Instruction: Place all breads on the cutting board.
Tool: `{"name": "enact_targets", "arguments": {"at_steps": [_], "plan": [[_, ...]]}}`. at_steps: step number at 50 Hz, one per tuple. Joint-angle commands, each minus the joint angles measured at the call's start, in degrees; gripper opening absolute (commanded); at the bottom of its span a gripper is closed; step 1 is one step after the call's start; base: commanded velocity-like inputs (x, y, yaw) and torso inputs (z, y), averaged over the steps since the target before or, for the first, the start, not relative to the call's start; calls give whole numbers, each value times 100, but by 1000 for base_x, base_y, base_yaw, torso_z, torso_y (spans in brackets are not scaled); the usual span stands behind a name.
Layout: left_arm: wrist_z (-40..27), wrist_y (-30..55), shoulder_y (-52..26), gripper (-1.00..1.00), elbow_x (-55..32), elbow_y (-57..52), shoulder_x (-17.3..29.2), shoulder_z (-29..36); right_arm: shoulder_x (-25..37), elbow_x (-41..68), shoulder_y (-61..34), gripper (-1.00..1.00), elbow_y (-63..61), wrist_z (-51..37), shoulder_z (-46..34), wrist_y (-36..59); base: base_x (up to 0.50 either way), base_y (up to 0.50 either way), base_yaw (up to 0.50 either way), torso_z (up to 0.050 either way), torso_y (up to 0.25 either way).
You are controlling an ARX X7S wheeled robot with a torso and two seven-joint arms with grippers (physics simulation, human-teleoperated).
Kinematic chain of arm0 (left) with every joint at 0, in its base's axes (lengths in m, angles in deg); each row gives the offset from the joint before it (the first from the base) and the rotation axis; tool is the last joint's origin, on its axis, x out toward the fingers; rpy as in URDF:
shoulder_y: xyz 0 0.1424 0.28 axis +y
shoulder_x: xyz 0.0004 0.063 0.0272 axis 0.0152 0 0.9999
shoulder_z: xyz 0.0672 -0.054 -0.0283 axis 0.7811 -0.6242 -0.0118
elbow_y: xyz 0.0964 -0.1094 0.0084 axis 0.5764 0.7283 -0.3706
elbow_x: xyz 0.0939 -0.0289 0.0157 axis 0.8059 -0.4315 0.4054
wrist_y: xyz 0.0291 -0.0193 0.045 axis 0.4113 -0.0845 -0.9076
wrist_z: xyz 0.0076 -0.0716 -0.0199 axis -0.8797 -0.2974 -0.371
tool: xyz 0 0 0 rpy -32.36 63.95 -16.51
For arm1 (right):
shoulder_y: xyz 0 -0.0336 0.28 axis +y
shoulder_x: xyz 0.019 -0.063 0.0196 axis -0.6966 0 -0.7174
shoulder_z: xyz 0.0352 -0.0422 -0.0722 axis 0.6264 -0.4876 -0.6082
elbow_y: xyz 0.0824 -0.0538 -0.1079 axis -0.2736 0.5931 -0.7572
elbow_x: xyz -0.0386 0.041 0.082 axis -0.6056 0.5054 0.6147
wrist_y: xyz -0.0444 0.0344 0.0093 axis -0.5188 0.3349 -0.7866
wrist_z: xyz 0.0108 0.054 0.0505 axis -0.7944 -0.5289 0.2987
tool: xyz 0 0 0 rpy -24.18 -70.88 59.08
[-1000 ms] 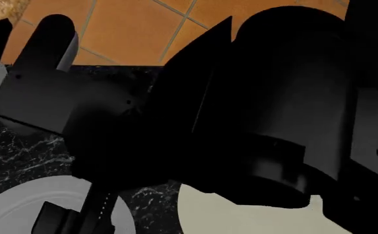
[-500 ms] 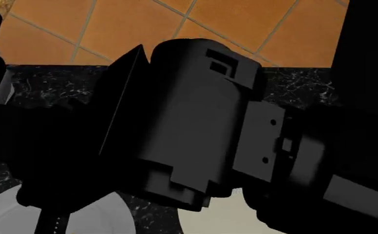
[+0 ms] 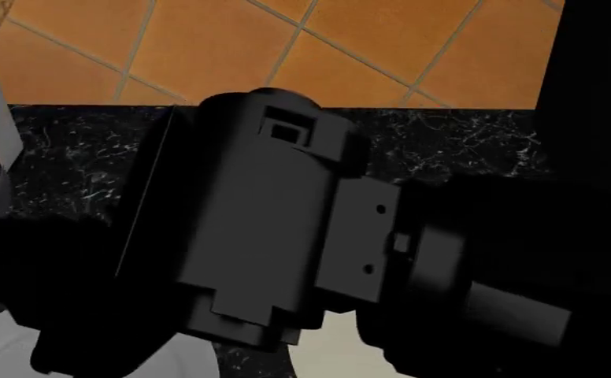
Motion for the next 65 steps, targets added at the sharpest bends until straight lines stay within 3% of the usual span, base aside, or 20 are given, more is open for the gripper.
{"name": "enact_targets", "arguments": {"at_steps": [1,65], "plan": [[35,-92,28,-100,45,-9,-98,-85,-160,-280,-6,100,101,387,-129,-20,0,0,0,0,0],[-210,-252,49,-100,25,-20,-50,-34,-508,-1146,495,100,944,1431,-1165,-994,0,0,0,0,0]]}}
